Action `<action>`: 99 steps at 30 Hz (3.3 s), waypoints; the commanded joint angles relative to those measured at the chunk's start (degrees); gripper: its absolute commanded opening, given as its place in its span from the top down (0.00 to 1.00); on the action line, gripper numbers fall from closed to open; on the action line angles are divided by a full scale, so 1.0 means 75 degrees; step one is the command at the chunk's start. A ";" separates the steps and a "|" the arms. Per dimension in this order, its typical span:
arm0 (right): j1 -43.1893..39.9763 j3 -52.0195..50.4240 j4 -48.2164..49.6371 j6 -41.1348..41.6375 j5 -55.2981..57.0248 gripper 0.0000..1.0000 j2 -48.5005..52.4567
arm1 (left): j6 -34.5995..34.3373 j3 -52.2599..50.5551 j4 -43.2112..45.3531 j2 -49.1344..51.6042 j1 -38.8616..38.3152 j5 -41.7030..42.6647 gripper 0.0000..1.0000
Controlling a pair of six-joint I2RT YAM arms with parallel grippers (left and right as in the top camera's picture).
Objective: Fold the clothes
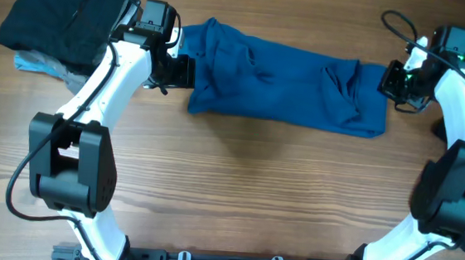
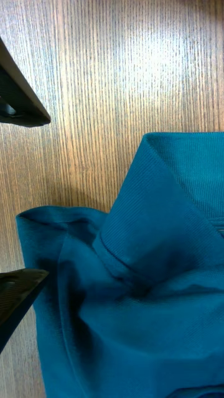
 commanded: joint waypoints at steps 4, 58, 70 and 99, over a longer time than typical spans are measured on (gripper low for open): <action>0.0781 -0.0160 -0.0239 -0.0079 -0.1032 0.96 0.1032 | 0.0017 0.0026 -0.0029 -0.0143 0.0009 0.0093 0.27; 0.0198 -0.2299 0.0513 0.2221 0.2060 0.96 0.0370 | -0.0017 0.0026 0.0912 0.1023 0.0082 0.1393 0.00; -0.0044 -0.2294 0.0475 0.2226 0.2282 0.96 0.0370 | -0.0015 0.0026 0.2212 0.2122 0.0425 0.2853 0.00; -0.0050 -0.1786 -0.0283 0.1848 0.2282 0.96 -0.0029 | -0.0560 0.0423 0.2398 0.2020 0.0545 0.3459 0.96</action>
